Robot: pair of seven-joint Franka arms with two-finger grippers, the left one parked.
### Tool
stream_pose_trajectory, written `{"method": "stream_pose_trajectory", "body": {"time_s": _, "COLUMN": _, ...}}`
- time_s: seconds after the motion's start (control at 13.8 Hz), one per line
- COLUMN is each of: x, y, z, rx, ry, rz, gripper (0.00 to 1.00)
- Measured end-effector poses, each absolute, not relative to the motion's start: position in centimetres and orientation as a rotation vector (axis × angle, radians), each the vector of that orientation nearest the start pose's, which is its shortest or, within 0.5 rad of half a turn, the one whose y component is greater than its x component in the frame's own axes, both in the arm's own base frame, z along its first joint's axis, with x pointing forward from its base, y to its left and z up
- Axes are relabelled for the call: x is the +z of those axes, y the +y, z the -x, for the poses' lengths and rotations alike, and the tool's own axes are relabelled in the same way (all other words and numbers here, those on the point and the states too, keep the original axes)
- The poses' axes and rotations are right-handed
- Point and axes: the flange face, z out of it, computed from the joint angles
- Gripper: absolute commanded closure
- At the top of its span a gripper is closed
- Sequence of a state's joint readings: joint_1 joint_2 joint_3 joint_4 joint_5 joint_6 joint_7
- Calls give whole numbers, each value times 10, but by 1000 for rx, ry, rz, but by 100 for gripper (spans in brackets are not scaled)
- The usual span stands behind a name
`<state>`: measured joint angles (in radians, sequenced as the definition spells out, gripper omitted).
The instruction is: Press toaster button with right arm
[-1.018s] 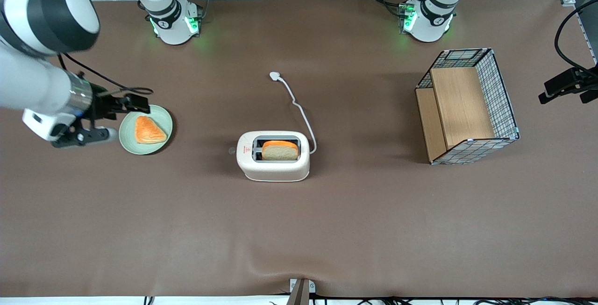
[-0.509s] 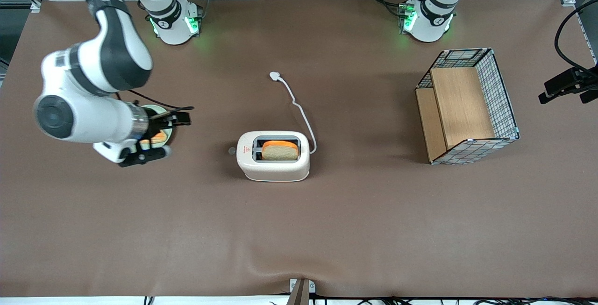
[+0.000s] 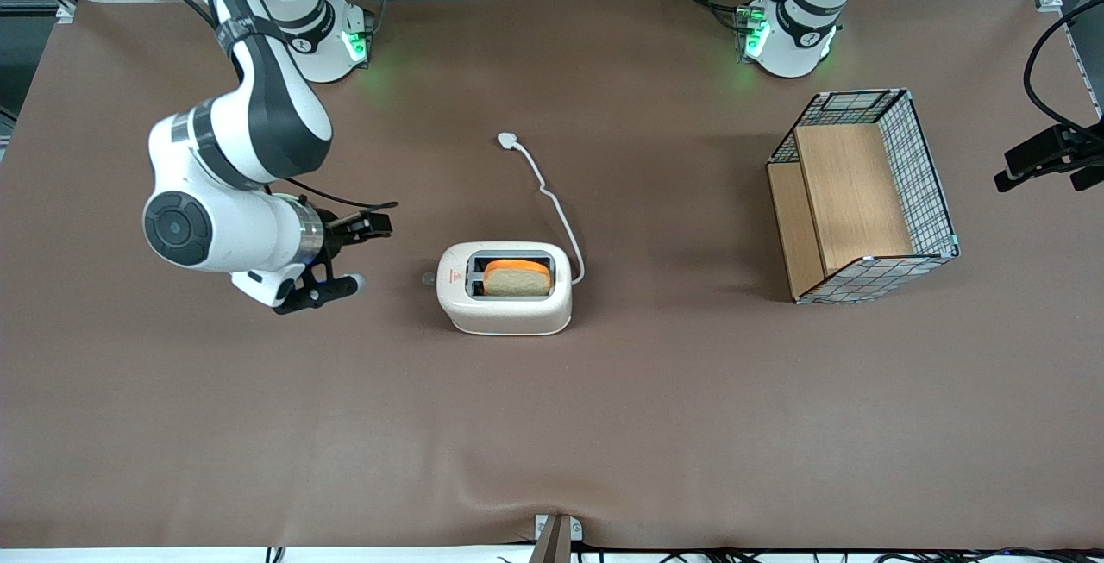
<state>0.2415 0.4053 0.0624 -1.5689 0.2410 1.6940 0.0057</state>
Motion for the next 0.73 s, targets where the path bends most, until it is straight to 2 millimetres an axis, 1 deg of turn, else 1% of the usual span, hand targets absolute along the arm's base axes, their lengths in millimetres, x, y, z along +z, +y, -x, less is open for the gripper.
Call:
{"method": "stream_pose_trajectory", "body": {"time_s": 0.22, "x": 368, "y": 223, "z": -613, "rx": 441, "ry": -311, "rz": 2836, "gripper": 100}}
{"method": "stream_pose_trajectory", "body": {"time_s": 0.36, "x": 360, "y": 231, "z": -618, "rx": 404, "ry": -293, "rz": 2817, "gripper": 100}}
{"method": "stream_pose_trajectory", "body": {"time_s": 0.51, "x": 354, "y": 232, "z": -623, "rx": 366, "ry": -273, "rz": 2809, "gripper": 100}}
{"method": "stream_pose_trajectory", "body": {"time_s": 0.73, "x": 339, "y": 233, "z": -627, "rx": 365, "ry": -250, "rz": 2800, "gripper": 100}}
